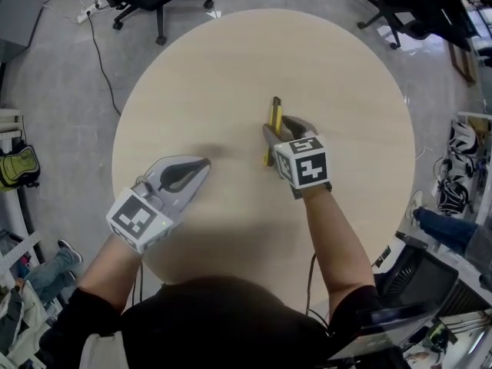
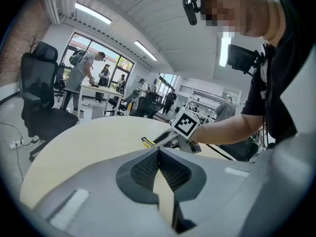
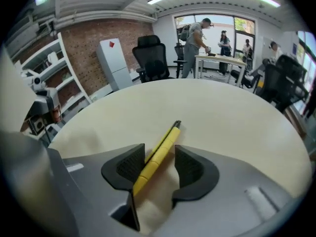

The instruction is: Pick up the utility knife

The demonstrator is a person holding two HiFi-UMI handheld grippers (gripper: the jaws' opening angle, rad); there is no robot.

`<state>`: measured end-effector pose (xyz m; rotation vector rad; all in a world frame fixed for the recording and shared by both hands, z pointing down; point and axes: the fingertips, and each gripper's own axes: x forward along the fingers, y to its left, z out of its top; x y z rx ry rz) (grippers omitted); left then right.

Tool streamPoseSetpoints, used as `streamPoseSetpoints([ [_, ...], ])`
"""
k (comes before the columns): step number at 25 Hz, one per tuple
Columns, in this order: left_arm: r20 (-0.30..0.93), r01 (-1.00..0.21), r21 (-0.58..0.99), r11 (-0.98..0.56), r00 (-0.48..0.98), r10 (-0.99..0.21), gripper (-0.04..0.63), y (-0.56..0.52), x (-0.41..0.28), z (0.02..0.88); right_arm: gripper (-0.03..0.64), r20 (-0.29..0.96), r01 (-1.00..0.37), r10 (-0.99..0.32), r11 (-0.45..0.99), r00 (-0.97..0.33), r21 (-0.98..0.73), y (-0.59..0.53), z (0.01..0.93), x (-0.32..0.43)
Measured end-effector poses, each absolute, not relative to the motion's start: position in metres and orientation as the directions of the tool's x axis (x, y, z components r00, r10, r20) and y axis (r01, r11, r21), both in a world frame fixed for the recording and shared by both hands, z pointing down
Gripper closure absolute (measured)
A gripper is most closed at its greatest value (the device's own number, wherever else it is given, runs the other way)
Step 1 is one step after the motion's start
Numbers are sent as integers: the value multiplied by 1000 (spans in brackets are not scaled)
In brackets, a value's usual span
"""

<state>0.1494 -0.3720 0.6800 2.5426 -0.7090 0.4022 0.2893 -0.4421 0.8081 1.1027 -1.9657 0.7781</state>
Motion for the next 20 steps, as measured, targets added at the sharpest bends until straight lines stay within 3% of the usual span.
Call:
streamPoseSetpoints([
  [8, 402, -542, 328, -774, 821, -405, 595, -370, 154, 677, 545, 829, -862, -404, 476, -388, -172, -438, 808, 279],
  [20, 325, -494, 300, -816, 857, -399, 595, -356, 165, 641, 545, 740, -928, -568, 301, -359, -219, -417, 737, 356],
])
